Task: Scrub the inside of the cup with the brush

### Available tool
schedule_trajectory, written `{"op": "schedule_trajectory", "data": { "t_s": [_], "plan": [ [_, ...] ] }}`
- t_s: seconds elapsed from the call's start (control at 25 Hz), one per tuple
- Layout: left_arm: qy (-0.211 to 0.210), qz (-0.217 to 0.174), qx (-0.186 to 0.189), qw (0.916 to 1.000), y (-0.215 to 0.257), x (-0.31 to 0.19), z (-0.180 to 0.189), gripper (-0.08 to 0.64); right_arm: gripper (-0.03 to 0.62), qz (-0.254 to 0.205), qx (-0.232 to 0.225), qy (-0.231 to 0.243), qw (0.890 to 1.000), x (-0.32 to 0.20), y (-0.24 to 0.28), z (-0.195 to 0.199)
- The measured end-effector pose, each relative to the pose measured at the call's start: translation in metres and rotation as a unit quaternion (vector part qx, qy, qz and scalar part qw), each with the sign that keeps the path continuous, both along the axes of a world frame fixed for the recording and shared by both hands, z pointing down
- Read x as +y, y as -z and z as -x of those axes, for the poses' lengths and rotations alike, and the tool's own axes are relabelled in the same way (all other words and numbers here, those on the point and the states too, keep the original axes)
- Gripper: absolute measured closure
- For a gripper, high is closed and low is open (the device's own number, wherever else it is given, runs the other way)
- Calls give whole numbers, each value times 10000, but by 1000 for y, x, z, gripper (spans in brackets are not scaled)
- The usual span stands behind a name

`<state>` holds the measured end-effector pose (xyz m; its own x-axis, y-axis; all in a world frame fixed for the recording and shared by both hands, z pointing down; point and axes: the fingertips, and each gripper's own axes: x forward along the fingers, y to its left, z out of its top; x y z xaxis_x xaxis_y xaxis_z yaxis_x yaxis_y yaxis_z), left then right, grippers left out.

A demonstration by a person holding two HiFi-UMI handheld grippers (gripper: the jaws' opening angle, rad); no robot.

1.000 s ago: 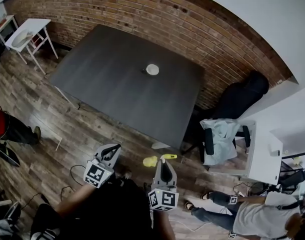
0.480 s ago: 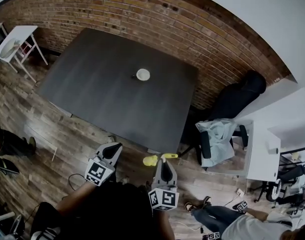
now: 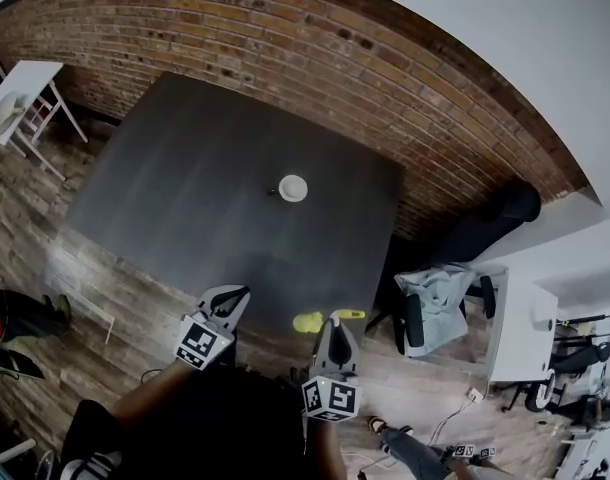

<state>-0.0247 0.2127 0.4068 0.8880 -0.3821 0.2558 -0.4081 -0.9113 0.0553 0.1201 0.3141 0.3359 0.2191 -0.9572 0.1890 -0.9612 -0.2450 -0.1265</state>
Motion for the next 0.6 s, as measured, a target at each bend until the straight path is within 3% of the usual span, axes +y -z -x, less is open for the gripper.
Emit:
{"op": "schedule_trajectory", "data": {
  "t_s": [0.32, 0.6],
  "plan": [
    [-296, 190, -184, 9992, -21, -102, 6, 526, 541, 249, 77, -274, 9993, -102, -4, 7],
    [-580, 297, -333, 9973, -50, -164, -3, 526, 541, 272, 219, -413, 9985, -151, -2, 14]
  ]
}}
